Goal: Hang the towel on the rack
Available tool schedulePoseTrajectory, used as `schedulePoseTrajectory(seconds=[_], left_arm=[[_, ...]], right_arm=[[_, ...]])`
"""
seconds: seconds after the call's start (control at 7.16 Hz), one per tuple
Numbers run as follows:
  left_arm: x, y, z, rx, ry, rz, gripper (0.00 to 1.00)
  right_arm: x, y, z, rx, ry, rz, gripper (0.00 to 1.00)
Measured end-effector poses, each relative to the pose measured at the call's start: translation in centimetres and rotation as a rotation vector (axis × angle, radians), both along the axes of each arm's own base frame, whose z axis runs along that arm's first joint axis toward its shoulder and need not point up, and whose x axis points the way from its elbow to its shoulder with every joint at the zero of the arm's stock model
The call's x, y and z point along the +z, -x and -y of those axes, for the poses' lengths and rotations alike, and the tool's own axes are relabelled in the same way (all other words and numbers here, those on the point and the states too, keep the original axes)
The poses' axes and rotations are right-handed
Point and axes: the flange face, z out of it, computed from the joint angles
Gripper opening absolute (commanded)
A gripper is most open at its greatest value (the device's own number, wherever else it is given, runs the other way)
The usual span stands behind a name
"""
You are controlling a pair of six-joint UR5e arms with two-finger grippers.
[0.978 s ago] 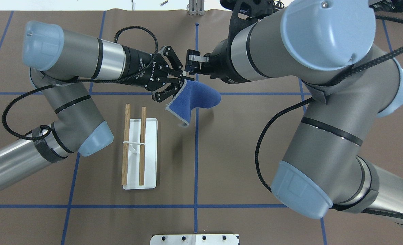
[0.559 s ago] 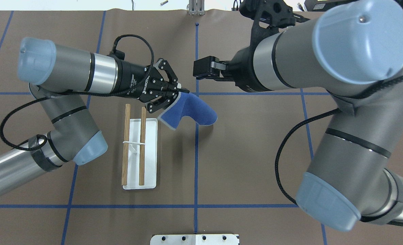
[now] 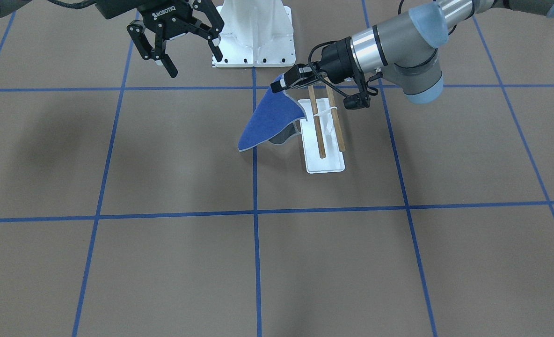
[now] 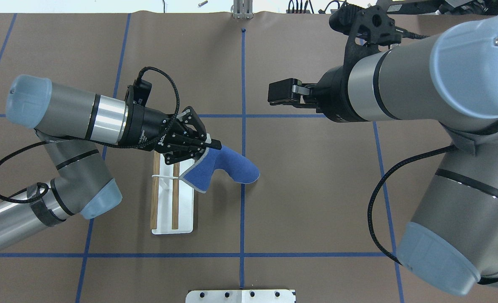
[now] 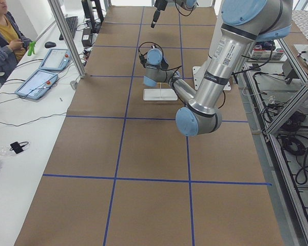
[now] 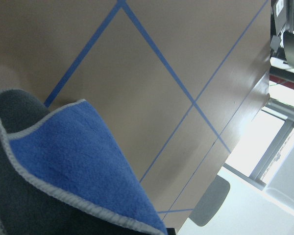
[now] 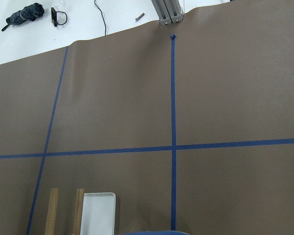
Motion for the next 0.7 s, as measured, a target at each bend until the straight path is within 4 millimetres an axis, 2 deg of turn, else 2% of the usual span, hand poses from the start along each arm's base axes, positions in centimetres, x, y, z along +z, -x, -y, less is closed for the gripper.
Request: schedulePoseTrajectory(seconds=[0.14,0.28,0.42,0.7], left_arm=[[0.1,0.0,-0.1,-0.002,-0.061,-0.001,0.0],[0.2,0.1,-0.1,0.0,-0.046,0.001,0.0],[0.9,0.5,-0.1,0.011,0.033,0.01,0.0],[3.4,1.7,-0.6,0.027,0.167,0.032,0.0]], right_arm=[[0.3,-0.1,0.1,0.001,0.0,-0.007,1.0],[0.6,-0.2,0.3,0.003,0.0,-0.014,1.0],[0.9,-0.4,0.4,0.007,0.003,-0.02,1.0],[1.2,-0.7,0.7,0.016,0.006,-0.025,1.0]])
